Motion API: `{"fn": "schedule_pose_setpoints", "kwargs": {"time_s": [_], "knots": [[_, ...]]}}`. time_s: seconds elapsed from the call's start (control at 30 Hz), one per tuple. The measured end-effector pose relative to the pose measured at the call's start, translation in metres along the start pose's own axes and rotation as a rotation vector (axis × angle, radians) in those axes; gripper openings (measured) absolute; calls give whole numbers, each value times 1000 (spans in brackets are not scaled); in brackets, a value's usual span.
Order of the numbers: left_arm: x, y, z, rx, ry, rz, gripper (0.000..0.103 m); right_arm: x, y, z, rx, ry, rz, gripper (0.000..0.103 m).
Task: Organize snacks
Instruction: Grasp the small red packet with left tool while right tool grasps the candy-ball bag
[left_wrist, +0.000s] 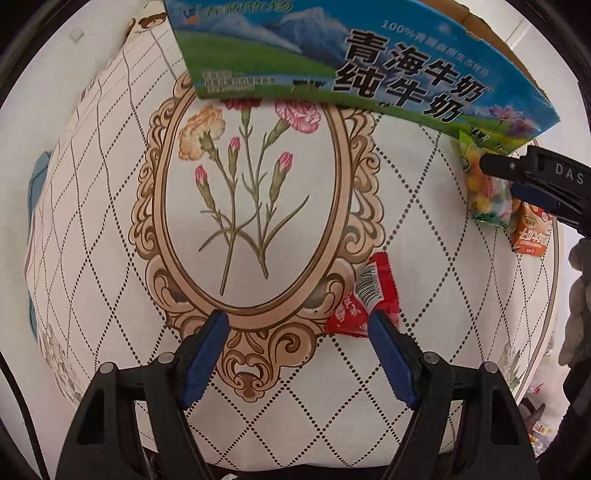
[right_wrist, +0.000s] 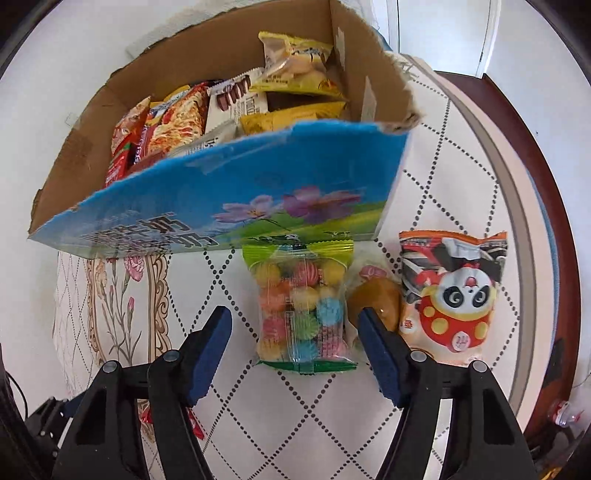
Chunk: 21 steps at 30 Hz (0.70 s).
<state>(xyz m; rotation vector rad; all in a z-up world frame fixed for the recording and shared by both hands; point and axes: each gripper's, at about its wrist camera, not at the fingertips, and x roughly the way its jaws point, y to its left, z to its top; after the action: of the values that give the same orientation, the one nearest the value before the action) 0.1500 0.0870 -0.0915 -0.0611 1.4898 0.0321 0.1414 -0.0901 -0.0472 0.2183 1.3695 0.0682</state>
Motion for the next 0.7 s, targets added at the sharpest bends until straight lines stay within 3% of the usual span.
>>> {"fn": "schedule_pose_setpoints", "kwargs": {"time_s": [0.2,0.33,0.7], "knots": [[4,1,0,-20,14,-8,76,29,18,8,-59,28,-56,73],[2,1,2,-19,10,-15,76,42,22,-1,-102,84,-67,53],[12,-32,-15,37,52,-70,76,19,4,-96,-154,190,-47,53]]}}
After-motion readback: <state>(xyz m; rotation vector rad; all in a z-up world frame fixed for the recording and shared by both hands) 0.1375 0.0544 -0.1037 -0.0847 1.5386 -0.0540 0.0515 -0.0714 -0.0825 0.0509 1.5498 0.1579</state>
